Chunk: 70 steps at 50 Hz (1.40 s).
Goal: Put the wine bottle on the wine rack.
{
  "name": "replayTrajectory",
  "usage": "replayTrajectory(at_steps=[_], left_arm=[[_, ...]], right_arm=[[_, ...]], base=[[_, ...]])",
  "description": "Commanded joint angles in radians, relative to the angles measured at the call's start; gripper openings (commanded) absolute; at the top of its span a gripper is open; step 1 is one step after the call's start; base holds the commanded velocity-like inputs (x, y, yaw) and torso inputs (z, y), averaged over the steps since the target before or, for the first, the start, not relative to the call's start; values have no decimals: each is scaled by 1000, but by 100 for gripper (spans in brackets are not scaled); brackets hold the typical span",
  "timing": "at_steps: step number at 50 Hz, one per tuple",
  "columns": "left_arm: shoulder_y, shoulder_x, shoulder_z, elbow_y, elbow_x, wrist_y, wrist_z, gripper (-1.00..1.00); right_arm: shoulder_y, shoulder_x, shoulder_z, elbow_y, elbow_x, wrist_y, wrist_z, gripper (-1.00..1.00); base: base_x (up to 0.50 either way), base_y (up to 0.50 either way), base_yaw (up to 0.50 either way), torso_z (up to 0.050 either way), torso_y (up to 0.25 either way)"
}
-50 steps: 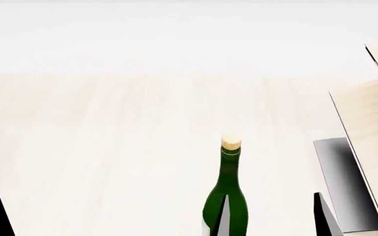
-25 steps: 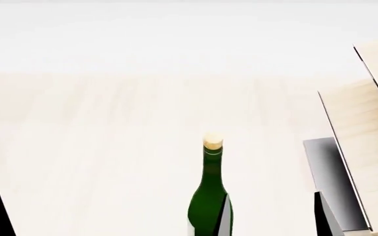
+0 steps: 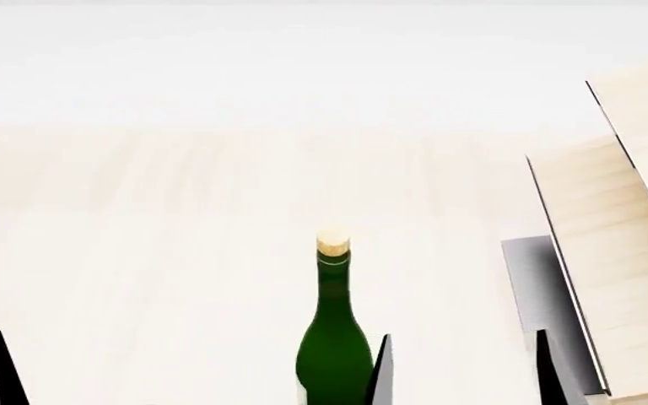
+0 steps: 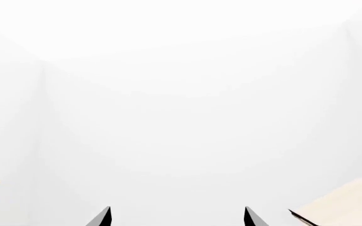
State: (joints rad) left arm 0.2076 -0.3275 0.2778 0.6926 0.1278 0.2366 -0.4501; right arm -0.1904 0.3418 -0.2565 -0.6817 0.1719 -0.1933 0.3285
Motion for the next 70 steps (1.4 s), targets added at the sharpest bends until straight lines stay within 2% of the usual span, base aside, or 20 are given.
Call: replayTrajectory(at_steps=[1,70], left_arm=[[0,-4,3,0,0,1,-5,100],[-5,-25,19,-5,-1,6,-29,100]], right_arm=[[0,4,-4,0,1,-1,4,100],[7,23,-18,2,5,-3,27,100]], base=[[0,-70,0,0,0],[0,-69,0,0,0]])
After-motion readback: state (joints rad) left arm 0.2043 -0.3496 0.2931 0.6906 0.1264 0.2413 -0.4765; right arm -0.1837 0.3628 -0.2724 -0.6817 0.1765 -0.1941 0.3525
